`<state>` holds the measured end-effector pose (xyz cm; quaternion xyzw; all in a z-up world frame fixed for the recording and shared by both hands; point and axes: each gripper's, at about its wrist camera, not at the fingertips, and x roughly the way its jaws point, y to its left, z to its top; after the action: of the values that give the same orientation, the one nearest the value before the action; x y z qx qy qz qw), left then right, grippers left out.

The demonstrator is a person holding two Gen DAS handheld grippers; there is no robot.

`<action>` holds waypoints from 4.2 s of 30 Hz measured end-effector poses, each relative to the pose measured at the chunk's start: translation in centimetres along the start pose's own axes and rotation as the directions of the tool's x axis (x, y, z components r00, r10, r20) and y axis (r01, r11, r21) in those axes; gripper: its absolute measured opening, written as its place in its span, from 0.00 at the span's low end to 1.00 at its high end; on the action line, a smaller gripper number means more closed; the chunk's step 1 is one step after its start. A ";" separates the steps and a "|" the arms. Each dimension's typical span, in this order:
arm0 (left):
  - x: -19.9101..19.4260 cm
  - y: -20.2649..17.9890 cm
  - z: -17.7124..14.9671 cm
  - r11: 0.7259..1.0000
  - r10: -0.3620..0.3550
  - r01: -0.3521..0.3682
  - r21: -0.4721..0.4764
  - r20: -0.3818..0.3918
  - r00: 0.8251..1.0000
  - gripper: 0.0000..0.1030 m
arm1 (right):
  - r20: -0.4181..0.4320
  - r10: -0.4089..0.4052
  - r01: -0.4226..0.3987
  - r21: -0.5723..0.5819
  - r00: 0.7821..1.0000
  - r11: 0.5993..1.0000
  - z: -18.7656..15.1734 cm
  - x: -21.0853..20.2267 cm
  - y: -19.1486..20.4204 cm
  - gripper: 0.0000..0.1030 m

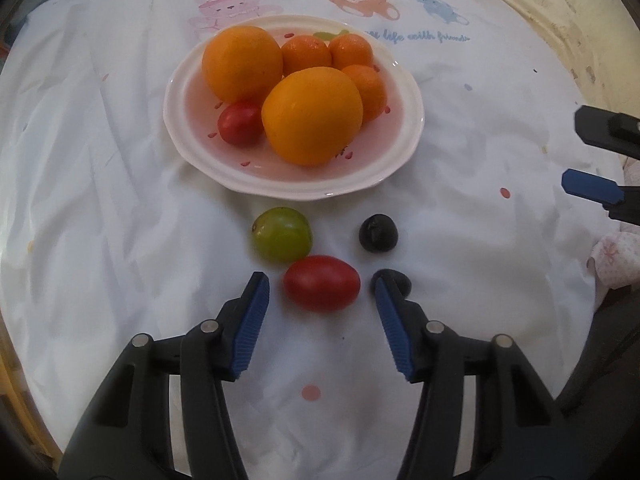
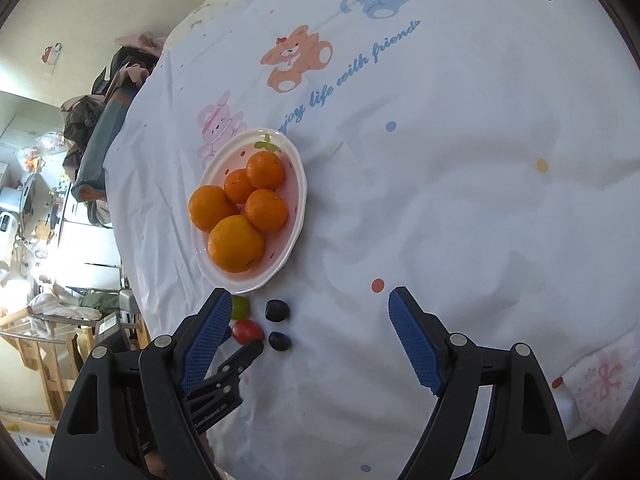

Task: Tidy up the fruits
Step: 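Move the left tool to the elongated red tomato and grasp it, then grasp a dark purple plum with the right tool while the left tool holds the tomato, then carry both fruits over the pink plate and open both tools to release them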

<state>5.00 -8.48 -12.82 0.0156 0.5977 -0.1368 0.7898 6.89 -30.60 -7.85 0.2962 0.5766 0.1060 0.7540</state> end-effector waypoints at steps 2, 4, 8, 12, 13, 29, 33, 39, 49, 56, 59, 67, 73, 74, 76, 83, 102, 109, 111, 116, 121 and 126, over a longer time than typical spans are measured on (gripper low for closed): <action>0.5 -0.1 0.1 1.000 0.014 -0.014 0.002 -0.005 1.000 0.50 | -0.007 0.001 -0.001 -0.004 1.000 1.000 -0.1 0.1 0.0 0.81; 0.7 -0.2 -0.1 0.999 0.037 -0.037 0.013 -0.002 0.999 0.45 | -0.009 -0.001 0.000 -0.010 1.000 1.000 0.0 0.1 0.0 0.81; 1.0 -0.4 -0.3 0.999 0.036 -0.036 0.031 -0.003 0.999 0.35 | -0.010 -0.012 0.012 -0.018 1.000 1.000 0.1 0.2 0.1 0.81; 0.1 -0.3 -0.6 1.000 0.009 -0.009 0.017 0.003 1.000 0.34 | -0.012 -0.030 0.030 -0.033 0.999 0.999 0.0 0.5 0.4 0.81; -0.2 -0.3 -0.6 1.000 0.005 -0.005 0.009 0.008 1.000 0.34 | -0.011 -0.037 0.036 -0.037 0.999 0.999 0.0 0.5 0.4 0.81; -8.1 7.4 -1.8 0.956 0.122 -0.081 -0.283 0.130 0.984 0.34 | -0.235 -0.050 0.004 -0.190 0.971 0.982 -2.4 8.0 4.4 0.40; -8.2 7.9 -1.5 0.950 0.132 -0.087 -0.299 0.134 0.982 0.34 | -0.267 -0.141 0.068 -0.265 0.953 0.962 -3.2 10.4 5.3 0.33; -9.0 7.8 -0.9 0.951 0.104 -0.052 -0.303 0.157 0.982 0.35 | -0.264 -0.224 0.119 -0.362 0.938 0.925 -4.2 12.8 6.7 0.33; -8.8 7.6 -0.3 0.950 0.073 -0.024 -0.311 0.148 0.986 0.35 | -0.228 -0.290 0.156 -0.469 0.929 0.869 -5.5 13.2 7.7 0.25; -8.4 7.2 0.1 0.954 0.091 -0.044 -0.297 0.147 0.985 0.35 | -0.231 -0.267 0.124 -0.491 0.936 0.862 -6.2 12.5 7.6 0.21; -8.1 7.4 0.1 0.953 0.120 -0.073 -0.296 0.144 0.982 0.35 | -0.232 -0.248 0.110 -0.483 0.941 0.869 -6.4 11.5 7.3 0.21; -6.8 8.9 -0.5 0.938 0.172 -0.126 -0.323 0.118 0.978 0.35 | -0.217 -0.199 0.090 -0.428 0.956 0.899 -5.9 8.9 6.4 0.21; -6.7 9.8 -0.8 0.928 0.219 -0.169 -0.332 0.116 0.969 0.34 | -0.138 -0.158 0.099 -0.361 0.978 0.927 -3.3 4.2 4.0 0.21; -6.8 9.9 -0.7 0.927 0.220 -0.169 -0.336 0.119 0.968 0.34 | -0.124 -0.152 0.100 -0.351 0.981 0.931 -3.0 3.6 4.0 0.21; -7.1 10.0 -0.5 0.926 0.221 -0.167 -0.339 0.128 0.967 0.34 | -0.079 -0.130 0.097 -0.328 0.988 0.940 -2.0 2.6 4.1 0.21; -8.4 9.6 2.9 0.946 0.241 -0.184 -0.269 0.196 0.951 0.35 | 0.041 -0.044 0.054 -0.279 0.998 0.959 2.8 1.1 5.5 0.21; -2.3 8.0 9.7 0.984 0.134 -0.111 -0.139 0.167 0.977 0.35 | -0.070 -0.042 0.023 -0.256 0.997 0.966 9.1 9.1 5.5 0.21; -1.8 7.6 9.4 0.985 0.135 -0.115 -0.128 0.157 0.978 0.35 | -0.090 -0.065 0.043 -0.226 0.994 0.973 9.3 10.3 4.5 0.21; -1.7 7.7 9.3 0.985 0.130 -0.110 -0.131 0.153 0.980 0.35 | -0.093 -0.057 0.037 -0.208 0.994 0.977 9.4 10.3 4.1 0.21; -1.3 7.5 9.1 0.987 0.118 -0.099 -0.129 0.146 0.982 0.35 | -0.102 -0.062 0.040 -0.208 0.993 0.977 9.3 10.3 4.0 0.22; -1.6 7.4 8.9 0.986 0.111 -0.090 -0.138 0.157 0.981 0.66 | -0.106 -0.041 0.021 -0.185 0.994 0.983 9.4 10.2 3.8 0.24; -2.1 7.6 9.0 0.985 0.112 -0.087 -0.151 0.162 0.980 0.67 | -0.101 -0.012 -0.008 -0.197 0.995 0.980 9.5 9.7 4.3 0.26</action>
<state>14.71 -2.43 -9.37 -0.0230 0.5350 -0.0544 0.8428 19.55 -25.37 -11.73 0.2137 0.6014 0.1768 0.7493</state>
